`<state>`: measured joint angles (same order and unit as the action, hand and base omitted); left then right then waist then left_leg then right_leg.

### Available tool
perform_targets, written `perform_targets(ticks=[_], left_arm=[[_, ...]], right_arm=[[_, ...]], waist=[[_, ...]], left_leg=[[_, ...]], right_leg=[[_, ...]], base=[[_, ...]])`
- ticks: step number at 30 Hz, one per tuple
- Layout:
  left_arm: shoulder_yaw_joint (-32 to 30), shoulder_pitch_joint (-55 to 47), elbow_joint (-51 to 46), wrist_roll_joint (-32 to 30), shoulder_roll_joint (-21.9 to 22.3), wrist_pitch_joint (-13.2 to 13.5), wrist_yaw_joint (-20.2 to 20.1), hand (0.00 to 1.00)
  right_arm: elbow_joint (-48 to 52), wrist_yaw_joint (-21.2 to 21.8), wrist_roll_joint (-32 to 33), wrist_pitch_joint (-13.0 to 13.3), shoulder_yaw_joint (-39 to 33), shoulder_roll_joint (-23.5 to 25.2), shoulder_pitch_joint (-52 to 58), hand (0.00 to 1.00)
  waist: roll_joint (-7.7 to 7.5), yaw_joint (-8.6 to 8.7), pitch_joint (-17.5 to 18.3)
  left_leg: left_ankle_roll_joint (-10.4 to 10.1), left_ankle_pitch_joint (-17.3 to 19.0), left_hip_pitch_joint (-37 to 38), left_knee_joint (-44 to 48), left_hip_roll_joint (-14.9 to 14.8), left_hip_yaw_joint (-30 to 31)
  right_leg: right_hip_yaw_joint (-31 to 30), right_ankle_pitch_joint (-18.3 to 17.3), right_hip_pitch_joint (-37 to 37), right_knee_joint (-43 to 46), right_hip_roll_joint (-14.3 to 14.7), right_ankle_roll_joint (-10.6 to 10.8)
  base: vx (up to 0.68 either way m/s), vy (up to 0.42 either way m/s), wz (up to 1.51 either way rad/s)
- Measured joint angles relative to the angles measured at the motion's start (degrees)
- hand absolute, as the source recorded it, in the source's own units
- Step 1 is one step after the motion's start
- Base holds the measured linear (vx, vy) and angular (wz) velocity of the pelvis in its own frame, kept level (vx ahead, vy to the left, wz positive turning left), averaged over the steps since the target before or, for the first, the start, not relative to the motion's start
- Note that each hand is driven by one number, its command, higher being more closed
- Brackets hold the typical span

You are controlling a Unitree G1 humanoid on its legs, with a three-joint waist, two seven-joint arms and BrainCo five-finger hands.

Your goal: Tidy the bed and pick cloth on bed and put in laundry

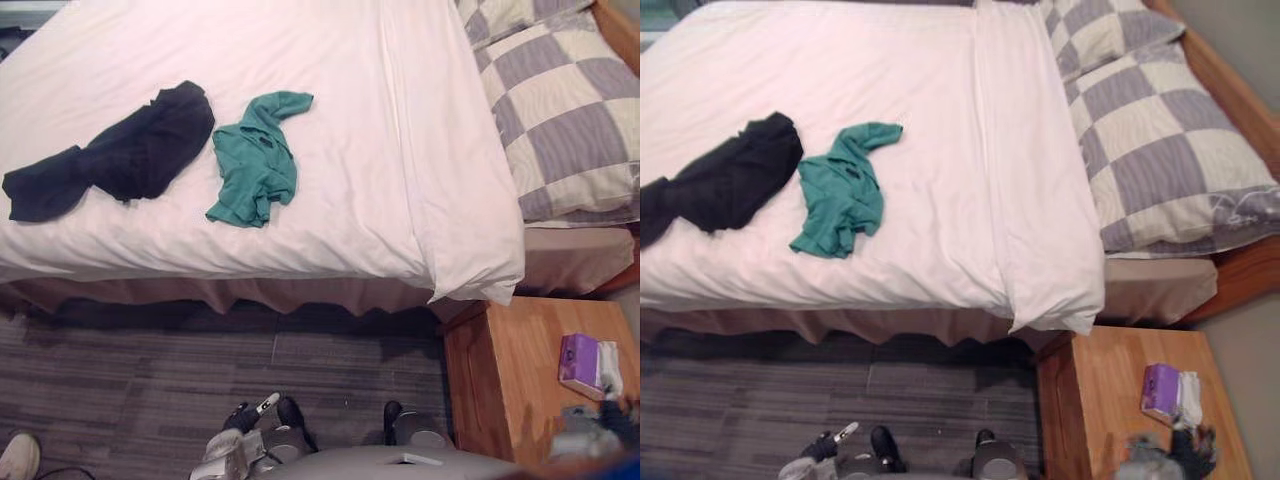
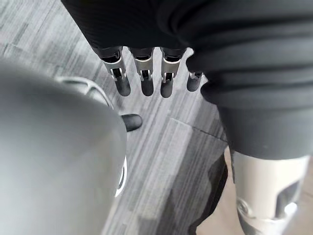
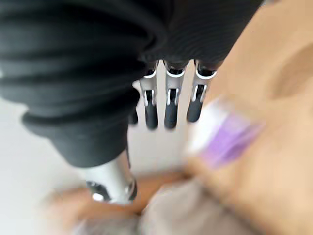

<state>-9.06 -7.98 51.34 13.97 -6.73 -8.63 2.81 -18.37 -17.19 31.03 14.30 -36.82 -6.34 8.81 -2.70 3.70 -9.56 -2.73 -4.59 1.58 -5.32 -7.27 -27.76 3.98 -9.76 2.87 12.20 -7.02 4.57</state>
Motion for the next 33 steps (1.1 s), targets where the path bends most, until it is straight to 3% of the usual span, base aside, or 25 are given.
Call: perform_targets(ticks=[5,7,11,15,18,20,26,30,33], left_arm=[[1.6,-1.3,0.0,-1.4,-2.5,-1.3,0.0,0.00],[2.6,-2.3,0.5,-3.1,-3.4,-1.7,0.0,0.00],[3.9,-3.0,1.6,-4.6,-3.8,-2.4,0.1,0.00],[4.1,0.7,0.1,-4.4,-4.9,-1.5,0.0,0.00],[4.1,4.9,-2.4,-2.0,-5.5,1.6,0.0,0.00],[4.4,7.4,-4.8,1.3,-5.3,4.0,0.1,0.00],[4.5,15.2,-10.6,5.1,-2.5,9.0,1.4,0.00],[4.4,20.8,-11.9,6.2,-2.6,9.8,4.8,0.00],[2.2,23.3,-11.9,6.9,-3.0,9.8,7.3,0.00]], right_arm=[[13.0,10.8,-1.8,-3.3,6.1,-5.0,-4.2,1.00],[14.8,14.3,0.9,-6.0,8.6,-6.6,-8.2,1.00],[15.3,14.7,6.1,-9.4,11.3,-9.6,-15.4,1.00],[15.4,11.4,9.7,-10.4,13.0,-15.3,-30.1,1.00],[15.4,7.3,10.5,-10.4,13.1,-22.5,-43.2,1.00],[17.6,3.8,12.0,-10.1,12.8,-24.4,-48.0,1.00],[24.0,-0.3,16.9,-7.5,13.5,-24.8,-48.0,1.00],[23.0,-2.0,21.0,-6.1,16.4,-23.8,-46.8,1.00],[21.4,2.4,24.7,-1.3,15.9,-18.8,-44.7,1.00]], waist=[[-0.86,0.00,0.8],[-1.00,-0.11,0.8],[-0.96,-0.32,0.4],[-0.39,-1.17,-5.4],[1.97,-1.73,-12.1],[3.50,-2.98,-16.0],[5.47,-3.93,-21.1],[5.48,-4.39,-21.7],[5.49,-4.44,-21.7]], left_leg=[[0.3,-0.4,0.9,-0.4,0.3,0.4],[0.4,-0.4,1.0,-0.6,0.3,0.5],[0.9,-0.8,-1.1,-0.3,0.3,1.8],[1.5,0.4,-8.9,6.7,-1.2,4.6],[2.2,2.1,-17.4,14.7,-3.4,6.7],[2.5,3.6,-23.2,19.9,-4.8,7.7],[3.7,10.1,-44.8,40.1,-5.8,11.1],[3.6,14.2,-56.4,52.7,-7.2,13.7],[3.5,16.8,-61.5,59.7,-8.3,15.4]], right_leg=[[0.0,0.5,-1.2,-0.7,0.2,0.1],[0.0,1.2,-2.1,-2.1,0.4,0.0],[0.3,2.0,-1.4,-2.7,0.7,-0.7],[1.8,2.9,2.4,-1.8,1.2,-1.9],[2.7,3.3,8.4,1.5,1.9,-2.5],[2.8,2.1,14.1,6.4,2.1,-3.3],[2.9,-8.4,36.7,31.8,-2.1,-2.6],[1.9,-13.6,47.8,45.1,-3.1,-2.8],[1.2,-16.9,52.3,52.3,-3.1,-2.8]], base=[[-0.02,0.006,0.02],[0.00,0.000,0.00],[0.00,0.004,0.14],[-0.04,0.002,0.25],[-0.14,0.007,0.18],[-0.14,0.040,0.09],[-0.13,0.005,0.21],[-0.08,-0.054,0.13],[-0.08,-0.105,0.04]])
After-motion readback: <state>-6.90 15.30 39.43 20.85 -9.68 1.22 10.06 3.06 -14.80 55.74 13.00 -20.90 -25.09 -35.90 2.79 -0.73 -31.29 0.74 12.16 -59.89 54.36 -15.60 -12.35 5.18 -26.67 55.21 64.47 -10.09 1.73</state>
